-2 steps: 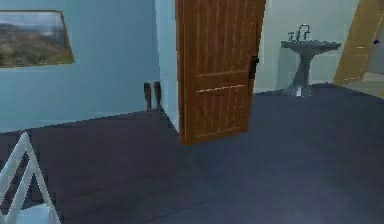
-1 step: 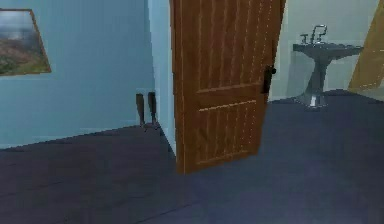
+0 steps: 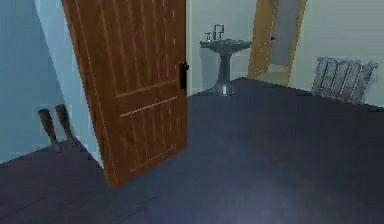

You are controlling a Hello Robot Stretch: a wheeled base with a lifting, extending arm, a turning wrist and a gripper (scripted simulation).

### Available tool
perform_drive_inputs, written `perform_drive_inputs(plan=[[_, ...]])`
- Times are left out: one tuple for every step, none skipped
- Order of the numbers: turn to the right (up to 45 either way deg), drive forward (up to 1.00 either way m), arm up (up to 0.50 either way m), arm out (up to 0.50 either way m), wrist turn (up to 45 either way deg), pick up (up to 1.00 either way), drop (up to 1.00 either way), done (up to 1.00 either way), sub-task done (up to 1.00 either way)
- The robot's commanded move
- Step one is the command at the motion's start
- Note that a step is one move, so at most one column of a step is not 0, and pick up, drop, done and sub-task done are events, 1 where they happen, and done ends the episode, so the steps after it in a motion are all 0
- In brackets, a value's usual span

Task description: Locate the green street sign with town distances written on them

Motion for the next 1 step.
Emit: perform_drive_inputs(plan=[[0.0, 0.35, 0.0, 0.0, 0.0, 0.0, 0.0, 0.0, 0.0]])
